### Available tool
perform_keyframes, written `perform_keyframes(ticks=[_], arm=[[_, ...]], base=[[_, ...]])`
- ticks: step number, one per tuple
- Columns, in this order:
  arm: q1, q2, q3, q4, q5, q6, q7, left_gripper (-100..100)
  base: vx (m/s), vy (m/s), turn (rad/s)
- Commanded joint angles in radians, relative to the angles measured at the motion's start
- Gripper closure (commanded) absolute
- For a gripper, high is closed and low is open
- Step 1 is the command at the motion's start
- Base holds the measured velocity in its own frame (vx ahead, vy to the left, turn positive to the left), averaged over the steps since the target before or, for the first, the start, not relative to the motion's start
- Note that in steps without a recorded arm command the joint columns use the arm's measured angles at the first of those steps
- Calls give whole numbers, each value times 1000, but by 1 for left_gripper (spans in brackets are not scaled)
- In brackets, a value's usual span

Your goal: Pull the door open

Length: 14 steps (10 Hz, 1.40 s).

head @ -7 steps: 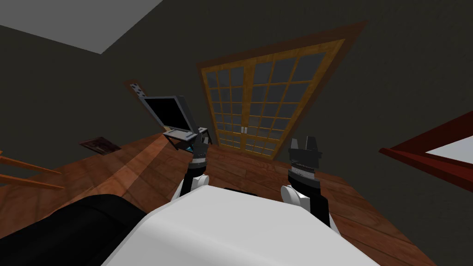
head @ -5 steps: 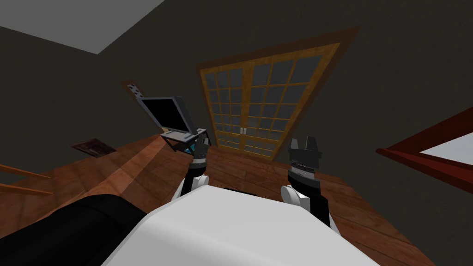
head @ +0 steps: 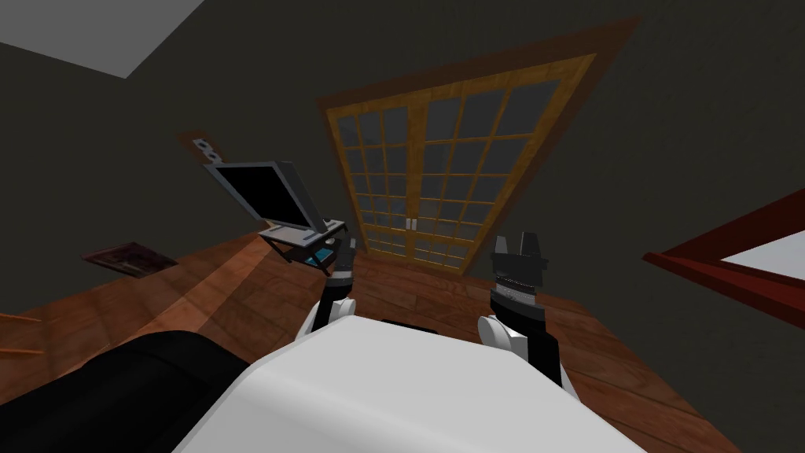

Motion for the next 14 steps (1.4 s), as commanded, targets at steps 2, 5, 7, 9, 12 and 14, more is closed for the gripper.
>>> perform_keyframes(ticks=[2, 5, 7, 9, 12, 14], arm=[[-9, 8, 11, 46, -13, -11, -49, -100], [-26, 18, 27, 108, -26, -26, -105, -100], [-39, 24, 39, 154, -37, -37, -145, -100], [-52, 30, 51, 201, -47, -48, -187, -100], [-73, 38, 71, 277, -64, -66, -254, -100], [-88, 42, 84, 330, -76, -79, -301, -100]], base=[[95, -14, -46], [99, -14, -57], [97, -1, -54], [96, -13, -64], [104, -9, -70], [95, -5, -63]])
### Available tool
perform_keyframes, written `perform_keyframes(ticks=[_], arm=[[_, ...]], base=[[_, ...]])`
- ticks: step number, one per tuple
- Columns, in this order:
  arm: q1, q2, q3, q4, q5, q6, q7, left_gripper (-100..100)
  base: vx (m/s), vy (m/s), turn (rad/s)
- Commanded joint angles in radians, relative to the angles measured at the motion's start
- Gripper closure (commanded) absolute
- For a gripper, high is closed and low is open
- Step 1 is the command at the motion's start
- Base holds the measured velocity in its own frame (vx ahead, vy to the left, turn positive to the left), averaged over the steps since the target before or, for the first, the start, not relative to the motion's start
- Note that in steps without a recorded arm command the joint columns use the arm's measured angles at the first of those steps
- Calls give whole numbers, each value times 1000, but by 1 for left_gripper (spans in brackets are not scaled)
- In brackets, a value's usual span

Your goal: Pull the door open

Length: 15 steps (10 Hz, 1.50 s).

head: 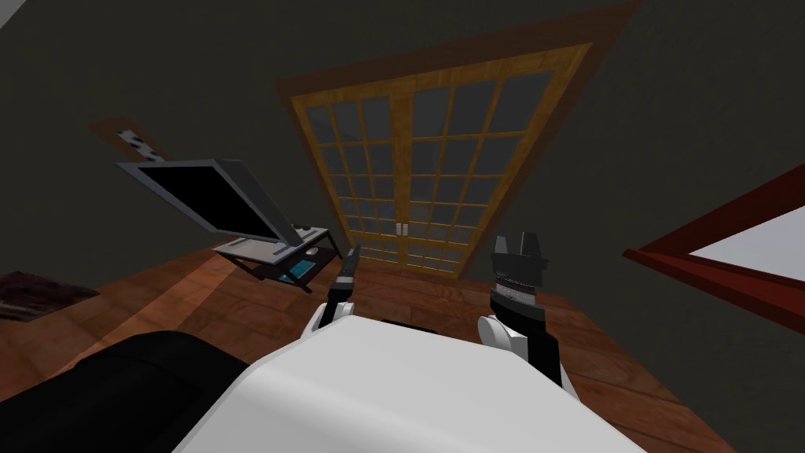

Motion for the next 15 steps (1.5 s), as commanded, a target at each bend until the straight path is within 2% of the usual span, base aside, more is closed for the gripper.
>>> perform_keyframes(ticks=[1, 4, 5, 9, 10, 15], arm=[[-14, 5, 13, 43, -9, -8, -40, -100], [-37, 10, 34, 123, -27, -27, -112, -100], [-37, 10, 34, 125, -27, -27, -112, -100], [-68, 14, 62, 230, -52, -54, -210, -100], [-68, 14, 62, 235, -52, -54, -210, -100], [-106, 14, 97, 371, -82, -86, -332, -100]], base=[[96, -13, -74], [106, -12, -71], [67, -2, -20], [84, -7, -66], [62, -8, -25], [90, 1, -68]])
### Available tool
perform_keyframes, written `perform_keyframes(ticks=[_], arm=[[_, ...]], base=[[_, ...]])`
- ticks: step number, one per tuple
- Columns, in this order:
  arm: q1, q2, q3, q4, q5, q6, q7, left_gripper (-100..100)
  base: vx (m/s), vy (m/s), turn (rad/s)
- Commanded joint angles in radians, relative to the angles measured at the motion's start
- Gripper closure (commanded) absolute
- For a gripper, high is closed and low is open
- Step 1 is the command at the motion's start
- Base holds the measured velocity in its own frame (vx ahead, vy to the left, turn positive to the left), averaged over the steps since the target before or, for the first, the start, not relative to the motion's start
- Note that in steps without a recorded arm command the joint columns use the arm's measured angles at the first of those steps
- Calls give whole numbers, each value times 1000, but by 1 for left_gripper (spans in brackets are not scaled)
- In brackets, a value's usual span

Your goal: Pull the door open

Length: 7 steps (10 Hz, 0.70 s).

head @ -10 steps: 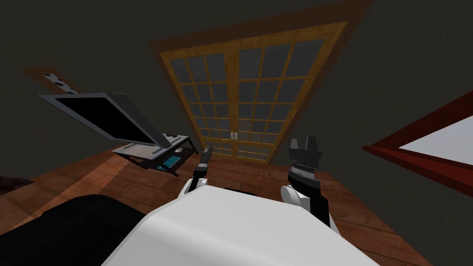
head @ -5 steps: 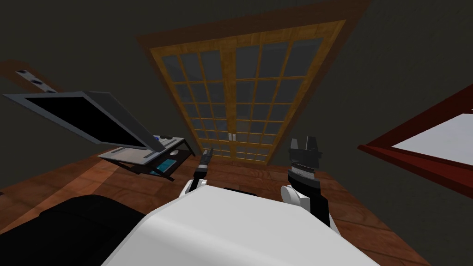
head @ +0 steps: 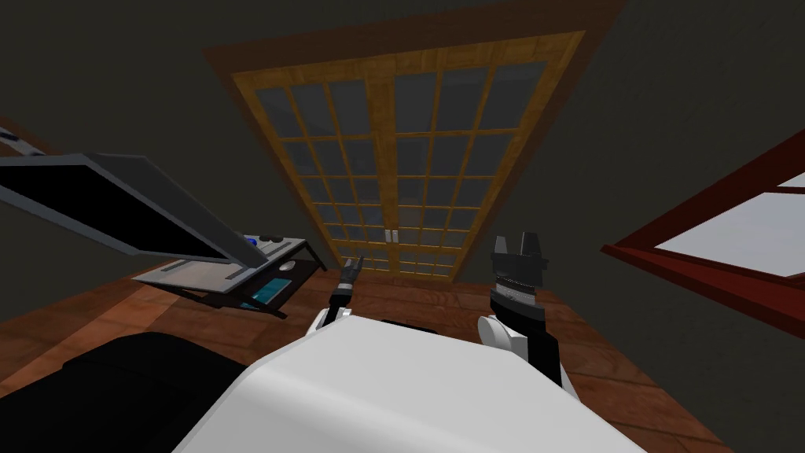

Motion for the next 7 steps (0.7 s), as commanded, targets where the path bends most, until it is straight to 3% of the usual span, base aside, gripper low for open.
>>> perform_keyframes(ticks=[1, 7], arm=[[-16, -2, 12, 50, -10, -17, -44, -100], [-60, -8, 51, 207, -44, -54, -181, -100]], base=[[105, 10, -64], [107, -4, -71]])
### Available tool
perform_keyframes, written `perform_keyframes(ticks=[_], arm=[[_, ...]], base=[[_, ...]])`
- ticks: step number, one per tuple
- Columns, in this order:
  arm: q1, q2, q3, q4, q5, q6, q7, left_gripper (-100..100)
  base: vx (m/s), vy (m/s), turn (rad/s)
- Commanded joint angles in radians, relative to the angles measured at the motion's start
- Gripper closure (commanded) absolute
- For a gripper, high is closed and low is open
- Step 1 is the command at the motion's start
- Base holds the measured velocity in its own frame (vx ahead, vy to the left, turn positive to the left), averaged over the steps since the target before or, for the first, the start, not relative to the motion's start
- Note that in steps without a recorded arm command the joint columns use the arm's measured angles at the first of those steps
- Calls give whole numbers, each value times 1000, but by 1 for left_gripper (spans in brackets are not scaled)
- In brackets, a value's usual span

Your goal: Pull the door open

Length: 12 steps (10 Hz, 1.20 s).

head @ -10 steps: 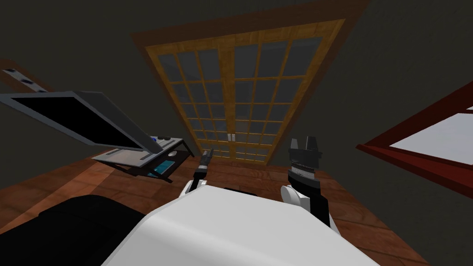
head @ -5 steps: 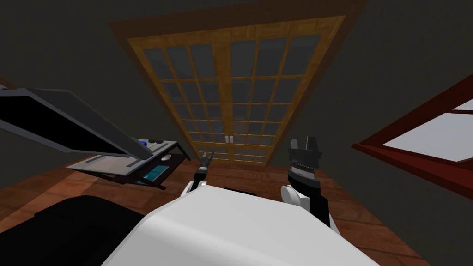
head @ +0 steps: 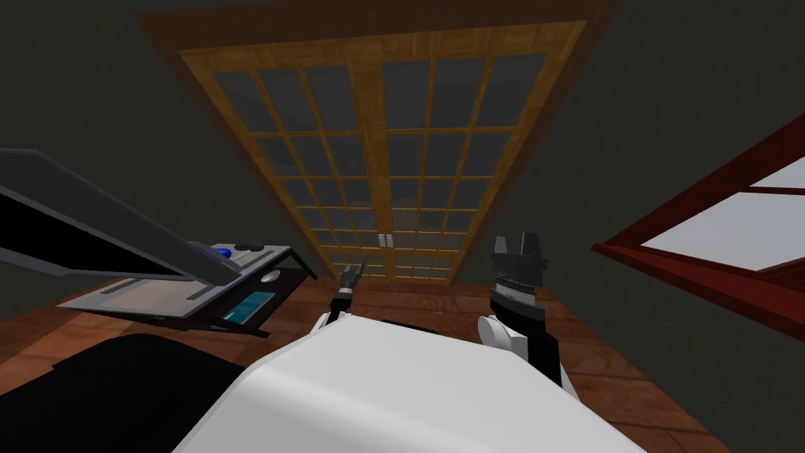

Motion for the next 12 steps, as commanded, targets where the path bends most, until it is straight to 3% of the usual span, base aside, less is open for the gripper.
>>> perform_keyframes(ticks=[1, 12], arm=[[-10, -7, 9, 37, -10, -8, -41, -100], [-80, -30, 68, 267, -62, -63, -247, -100]], base=[[106, 0, -61], [99, 12, -59]])
